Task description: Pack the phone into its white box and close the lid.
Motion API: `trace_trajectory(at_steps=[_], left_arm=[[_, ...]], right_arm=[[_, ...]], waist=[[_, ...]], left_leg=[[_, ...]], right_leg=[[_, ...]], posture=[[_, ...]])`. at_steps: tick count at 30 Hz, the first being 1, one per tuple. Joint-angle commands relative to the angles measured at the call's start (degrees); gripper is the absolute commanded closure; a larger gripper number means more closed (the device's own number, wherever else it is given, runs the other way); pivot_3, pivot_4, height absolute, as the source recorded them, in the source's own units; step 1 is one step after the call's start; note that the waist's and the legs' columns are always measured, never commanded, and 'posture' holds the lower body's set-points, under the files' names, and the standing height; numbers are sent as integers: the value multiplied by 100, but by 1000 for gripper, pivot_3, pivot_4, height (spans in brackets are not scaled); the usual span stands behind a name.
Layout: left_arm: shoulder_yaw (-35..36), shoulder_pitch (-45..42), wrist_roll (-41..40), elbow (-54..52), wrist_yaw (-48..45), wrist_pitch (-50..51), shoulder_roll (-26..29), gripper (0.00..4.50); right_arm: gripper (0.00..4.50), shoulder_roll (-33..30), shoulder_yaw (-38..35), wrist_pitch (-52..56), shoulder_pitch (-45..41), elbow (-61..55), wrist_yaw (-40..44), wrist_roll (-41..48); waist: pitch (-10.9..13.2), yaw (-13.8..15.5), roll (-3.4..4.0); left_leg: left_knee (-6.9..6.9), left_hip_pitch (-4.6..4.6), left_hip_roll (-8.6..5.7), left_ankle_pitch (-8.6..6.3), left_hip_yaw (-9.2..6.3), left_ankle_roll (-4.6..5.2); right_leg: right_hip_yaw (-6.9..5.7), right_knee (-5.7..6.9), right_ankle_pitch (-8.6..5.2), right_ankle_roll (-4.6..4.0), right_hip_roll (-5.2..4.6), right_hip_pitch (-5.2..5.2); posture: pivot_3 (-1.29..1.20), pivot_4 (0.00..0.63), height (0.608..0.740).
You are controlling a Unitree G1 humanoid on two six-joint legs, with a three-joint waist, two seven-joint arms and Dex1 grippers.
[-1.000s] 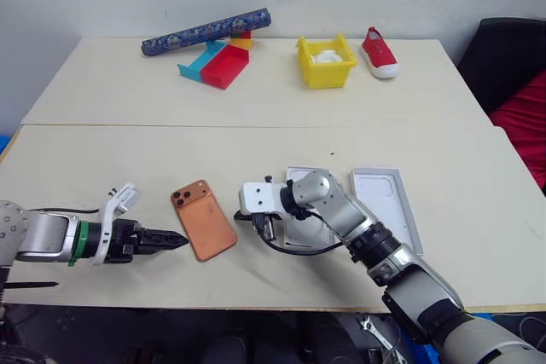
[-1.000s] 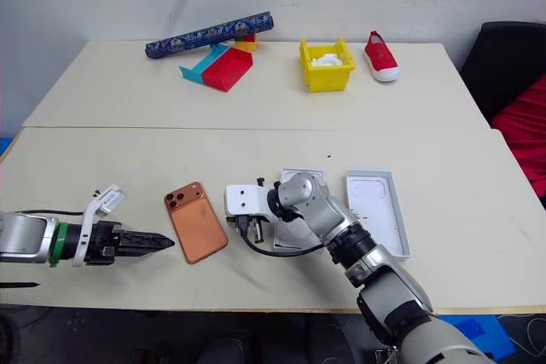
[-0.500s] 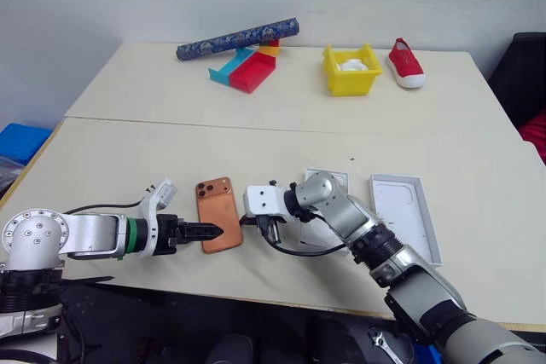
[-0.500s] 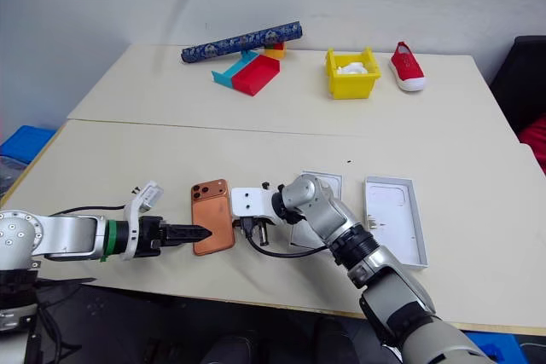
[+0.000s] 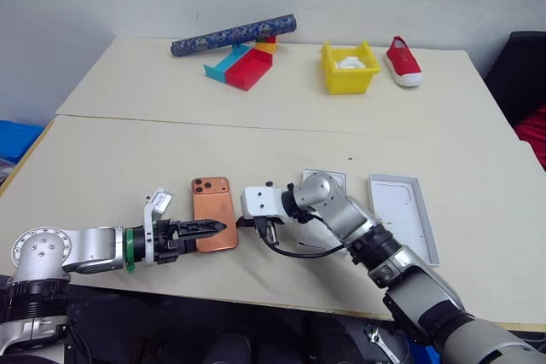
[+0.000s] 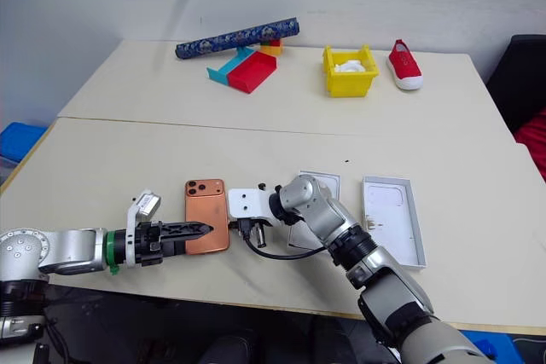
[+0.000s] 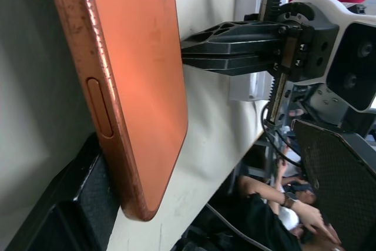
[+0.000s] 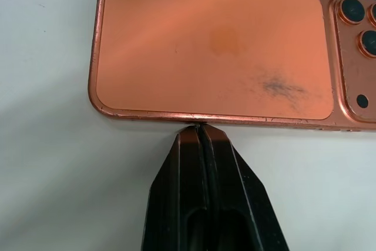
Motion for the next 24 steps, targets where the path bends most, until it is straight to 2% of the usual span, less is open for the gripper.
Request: trace_trajectory(at_steps=[1,4,10,12,16,20,24], left_arm=[[-259,45,458,94,-171,116,-16,0],[-179,11,613,125,-353,82,-49,577],[-56,-68,827,6,-735,83,-228,2575],[-28,-102,894,-37,-849,90,-295,3228],[47,-303,1072,-105,-1229,100,-237,4391],[-15,-546,1228,-291,-1789,179,-115,4391],[-339,-761,1375,-654,-2406,312,-42,4391]], right_arm=[[4484,-6,28,-49,-26,-151,-20,17],[4500,-49,24,-66,-8,-177,-25,20],[4500,-109,-72,-12,83,-475,-37,147],[4500,-160,-115,2,110,-607,-35,187],[4500,-407,-578,392,258,-1482,-89,550],[4500,-938,-1416,1525,643,-2998,-101,1289],[3623,-1889,-2571,3067,1395,-4746,-61,2374]], waist=[[2,2,-3],[7,0,-8],[25,-3,-35],[22,-1,-44],[31,28,-46],[50,16,-68],[54,39,-76]], left_leg=[[0,-2,0,0,-1,0],[0,-3,1,0,-4,-1],[0,-17,3,0,-6,-2],[4,-48,3,0,-6,-2],[13,-91,-1,15,-32,-10],[13,-105,0,22,-40,-13],[11,-131,1,22,-88,-16]], right_leg=[[-1,-2,-1,-1,0,-2],[0,-5,-1,-3,0,-1],[0,-2,-2,-3,1,-15],[0,7,-1,-3,1,-47],[-9,2,0,-3,-1,-68],[-8,0,0,-2,2,-70],[-12,-10,0,-2,4,-70]], posture=[[0,150,740],[0,150,740],[0,150,740],[0,150,740],[0,150,740],[0,150,740],[0,150,740]])
